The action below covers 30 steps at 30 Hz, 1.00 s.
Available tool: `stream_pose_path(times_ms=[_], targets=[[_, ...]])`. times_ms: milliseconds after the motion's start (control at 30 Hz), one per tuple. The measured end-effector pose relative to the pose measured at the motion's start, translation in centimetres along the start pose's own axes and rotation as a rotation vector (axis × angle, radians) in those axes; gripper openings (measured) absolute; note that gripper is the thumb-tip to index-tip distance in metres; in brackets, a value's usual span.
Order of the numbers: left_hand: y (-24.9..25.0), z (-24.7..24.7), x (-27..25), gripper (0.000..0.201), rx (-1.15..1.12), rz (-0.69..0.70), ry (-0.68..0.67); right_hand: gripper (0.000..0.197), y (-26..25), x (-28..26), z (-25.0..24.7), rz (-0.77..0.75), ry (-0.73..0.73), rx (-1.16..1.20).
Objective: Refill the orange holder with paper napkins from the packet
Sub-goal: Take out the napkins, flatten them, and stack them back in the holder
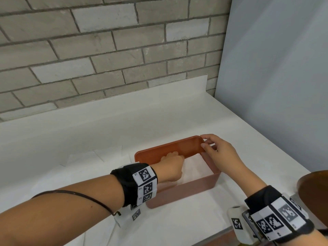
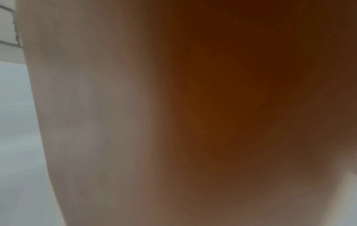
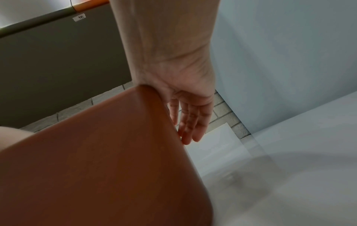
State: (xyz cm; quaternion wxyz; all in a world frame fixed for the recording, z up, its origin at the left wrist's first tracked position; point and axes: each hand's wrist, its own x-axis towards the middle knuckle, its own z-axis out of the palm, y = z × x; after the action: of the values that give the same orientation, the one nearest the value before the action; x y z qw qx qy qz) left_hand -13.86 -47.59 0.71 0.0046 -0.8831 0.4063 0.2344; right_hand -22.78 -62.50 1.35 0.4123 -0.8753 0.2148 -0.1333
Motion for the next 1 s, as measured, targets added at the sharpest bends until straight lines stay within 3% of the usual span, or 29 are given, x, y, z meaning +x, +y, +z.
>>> stream_pose_path(times_ms=[167, 367, 533, 767, 867, 933, 1000], targets=[[-0.1, 0.0, -0.2, 0.052, -0.115, 0.062, 0.107, 0.029, 0.1, 0.0, 0.0, 0.002, 0.0, -0.001], [-0.2, 0.0, 0.2, 0.041, -0.17, 0.097, 0.285, 0.029, 0.0, -0.1, 0.0, 0.004, 0.004, 0.002], [-0.3, -0.4, 0.2, 0.027, -0.057, 0.054, 0.251, 0.029, -0.1, -0.1, 0.0, -0.007, 0.001, -0.007], [-0.9, -0.4, 0.2, 0.026, -0.054, 0.011, 0.224, 0.029, 0.0, -0.1, 0.0, 0.0, 0.006, 0.003], [-0.2, -0.3, -0.4, 0.031, 0.125, 0.097, 0.288, 0.029, 0.2, 0.0, 0.1, -0.005, 0.01, 0.009], [0.9, -0.4, -1.1, 0.034, 0.276, 0.278, 0.365, 0.028, 0.3, 0.1, 0.1, -0.006, 0.019, 0.023], [1.7, -0.5, -1.4, 0.025, 0.272, 0.529, 0.287, 0.028, 0.3, 0.2, 0.2, -0.009, 0.018, 0.025]])
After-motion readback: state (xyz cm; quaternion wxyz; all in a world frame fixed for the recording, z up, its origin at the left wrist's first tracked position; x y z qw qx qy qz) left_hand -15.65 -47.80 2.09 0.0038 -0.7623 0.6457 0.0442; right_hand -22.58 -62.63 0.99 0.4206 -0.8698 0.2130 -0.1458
